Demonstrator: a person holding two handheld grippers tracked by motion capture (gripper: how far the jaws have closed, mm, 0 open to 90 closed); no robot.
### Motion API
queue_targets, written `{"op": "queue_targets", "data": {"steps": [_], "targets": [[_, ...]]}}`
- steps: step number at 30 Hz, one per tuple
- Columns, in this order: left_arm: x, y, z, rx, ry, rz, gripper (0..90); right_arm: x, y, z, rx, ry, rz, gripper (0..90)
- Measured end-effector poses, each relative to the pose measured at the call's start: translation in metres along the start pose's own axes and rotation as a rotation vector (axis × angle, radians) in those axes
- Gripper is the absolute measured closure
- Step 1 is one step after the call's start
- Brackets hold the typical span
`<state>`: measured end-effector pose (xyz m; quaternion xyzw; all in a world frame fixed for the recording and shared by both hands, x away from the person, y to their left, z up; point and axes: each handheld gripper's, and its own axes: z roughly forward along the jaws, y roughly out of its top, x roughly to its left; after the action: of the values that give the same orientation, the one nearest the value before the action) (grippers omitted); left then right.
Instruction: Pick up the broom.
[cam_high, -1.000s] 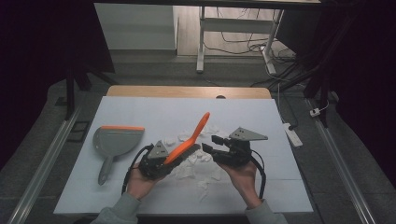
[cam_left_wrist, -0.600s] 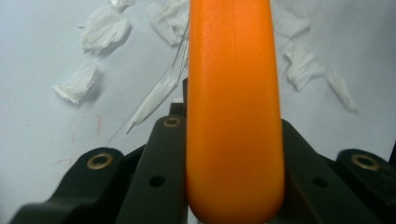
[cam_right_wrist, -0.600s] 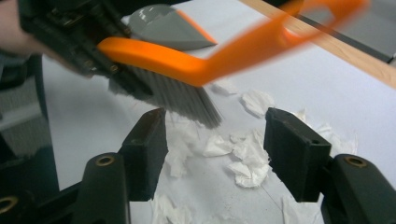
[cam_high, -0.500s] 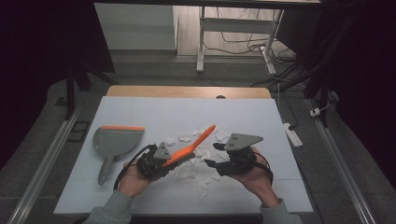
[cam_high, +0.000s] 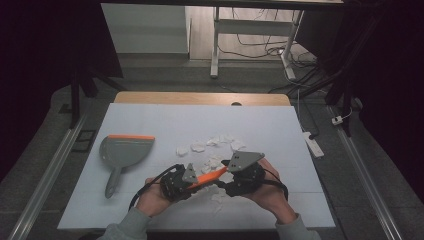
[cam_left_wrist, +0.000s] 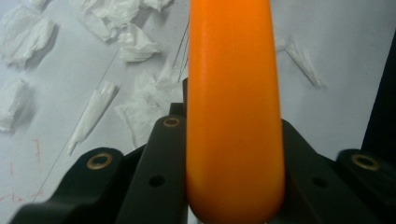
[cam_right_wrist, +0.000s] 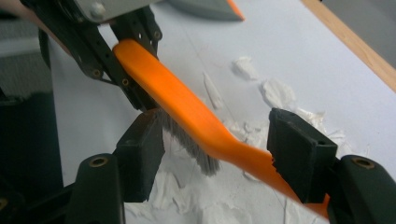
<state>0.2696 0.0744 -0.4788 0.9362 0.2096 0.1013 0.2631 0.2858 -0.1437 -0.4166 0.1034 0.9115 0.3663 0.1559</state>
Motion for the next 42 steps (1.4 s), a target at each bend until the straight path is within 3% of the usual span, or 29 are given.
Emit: {"op": "queue_targets", "data": {"steps": [6, 12, 16, 21, 23, 24, 28, 32, 33, 35, 42], "targets": [[-0.011, 0.005, 0.004, 0.015, 0.013, 0.047, 80.3, 0.006, 0.001, 0.010, 0.068, 0.018, -0.044, 36.7], [-0.016, 0.009, 0.002, 0.018, 0.011, 0.091, 80.3, 0.011, -0.001, 0.025, 0.180, 0.065, -0.075, 43.1], [-0.018, 0.010, 0.001, 0.016, 0.005, 0.106, 80.3, 0.015, -0.001, 0.032, 0.206, 0.065, -0.124, 53.5], [-0.017, 0.008, 0.000, 0.014, 0.014, 0.124, 79.4, 0.017, -0.002, 0.033, 0.216, 0.088, -0.157, 59.8], [-0.014, 0.006, -0.002, -0.011, 0.038, 0.117, 76.9, 0.017, -0.003, 0.032, 0.219, 0.088, -0.166, 63.0], [-0.009, 0.004, -0.005, -0.031, 0.011, 0.095, 75.7, 0.016, -0.003, 0.031, 0.209, 0.095, -0.171, 63.5], [-0.001, -0.001, -0.009, -0.081, 0.013, 0.035, 62.3, 0.014, -0.003, 0.029, 0.192, 0.084, -0.150, 66.4], [0.002, -0.005, -0.016, -0.121, 0.048, -0.010, 47.3, 0.009, -0.005, 0.027, 0.175, 0.065, -0.113, 67.1], [0.005, -0.009, -0.021, -0.148, 0.062, -0.035, 45.2, 0.005, -0.007, 0.025, 0.164, 0.056, -0.084, 67.2], [0.006, -0.011, -0.024, -0.163, 0.070, -0.046, 40.9, 0.001, -0.010, 0.023, 0.151, 0.037, -0.060, 67.3], [0.015, -0.030, -0.043, -0.249, 0.133, -0.124, 35.9, -0.012, -0.015, 0.010, 0.068, -0.018, 0.030, 67.5]]}}
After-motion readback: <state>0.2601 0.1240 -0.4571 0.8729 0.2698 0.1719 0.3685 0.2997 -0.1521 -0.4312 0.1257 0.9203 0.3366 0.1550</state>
